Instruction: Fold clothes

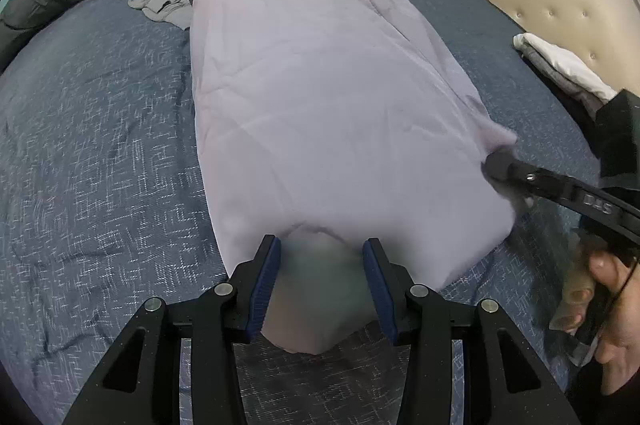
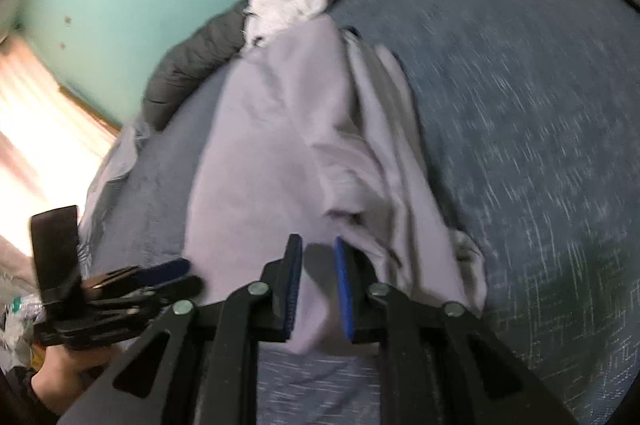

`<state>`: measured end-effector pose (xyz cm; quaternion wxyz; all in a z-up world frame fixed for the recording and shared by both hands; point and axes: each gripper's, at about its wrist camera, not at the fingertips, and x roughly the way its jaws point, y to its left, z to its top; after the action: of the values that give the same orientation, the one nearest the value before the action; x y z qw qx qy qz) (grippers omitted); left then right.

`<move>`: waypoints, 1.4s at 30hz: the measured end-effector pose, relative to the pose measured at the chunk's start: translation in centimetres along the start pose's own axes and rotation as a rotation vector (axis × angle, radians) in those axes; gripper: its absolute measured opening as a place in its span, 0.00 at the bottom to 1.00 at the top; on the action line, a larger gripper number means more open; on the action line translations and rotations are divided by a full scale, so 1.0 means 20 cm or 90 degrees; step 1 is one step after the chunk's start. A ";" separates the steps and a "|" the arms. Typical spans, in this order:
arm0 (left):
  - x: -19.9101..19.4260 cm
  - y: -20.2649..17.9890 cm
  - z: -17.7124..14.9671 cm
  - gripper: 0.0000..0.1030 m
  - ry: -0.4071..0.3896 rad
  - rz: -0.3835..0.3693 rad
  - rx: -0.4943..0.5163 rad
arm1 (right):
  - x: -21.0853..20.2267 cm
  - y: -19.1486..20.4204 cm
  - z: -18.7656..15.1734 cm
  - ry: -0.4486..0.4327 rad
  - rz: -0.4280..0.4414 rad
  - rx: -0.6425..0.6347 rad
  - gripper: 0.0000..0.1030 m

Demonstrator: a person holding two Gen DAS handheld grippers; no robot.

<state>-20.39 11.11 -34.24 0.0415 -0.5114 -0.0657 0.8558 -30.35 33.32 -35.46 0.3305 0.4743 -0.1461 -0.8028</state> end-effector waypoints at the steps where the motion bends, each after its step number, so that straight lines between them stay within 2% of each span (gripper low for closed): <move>1: 0.00 0.00 0.00 0.46 0.001 0.001 0.002 | 0.01 -0.02 0.00 0.006 -0.007 0.007 0.07; 4: 0.00 0.01 0.00 0.46 0.003 -0.004 -0.002 | 0.02 -0.05 0.00 0.010 -0.031 0.006 0.00; 8: -0.07 0.05 0.01 0.46 -0.011 -0.023 -0.026 | 0.03 -0.09 0.00 0.014 -0.031 0.026 0.00; 11: -0.10 0.06 0.00 0.46 -0.009 -0.016 -0.031 | 0.02 -0.10 -0.02 0.012 -0.034 0.025 0.00; 19: -0.02 0.02 -0.07 0.46 0.011 -0.002 -0.014 | 0.02 -0.14 -0.03 0.009 -0.032 0.055 0.00; 24: 0.00 0.04 -0.06 0.46 0.013 -0.011 -0.032 | -0.01 -0.15 -0.02 0.000 -0.012 0.082 0.00; 30: -0.18 0.10 -0.07 0.46 -0.032 -0.025 -0.049 | -0.09 -0.14 0.01 -0.020 0.025 0.088 0.00; 35: -0.21 0.18 -0.14 0.46 -0.026 -0.007 -0.059 | -0.14 -0.10 0.03 -0.038 0.052 0.084 0.01; 38: -0.19 0.16 -0.18 0.46 -0.004 -0.001 -0.055 | -0.16 -0.08 0.03 -0.043 0.062 0.077 0.02; 42: -0.18 0.17 -0.20 0.46 -0.004 0.005 -0.059 | -0.14 -0.10 0.03 -0.038 0.065 0.089 0.02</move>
<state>-15.12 7.61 -33.53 0.0143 -0.5105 -0.1032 0.8536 -30.74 36.69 -34.34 0.3329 0.4638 -0.2354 -0.7865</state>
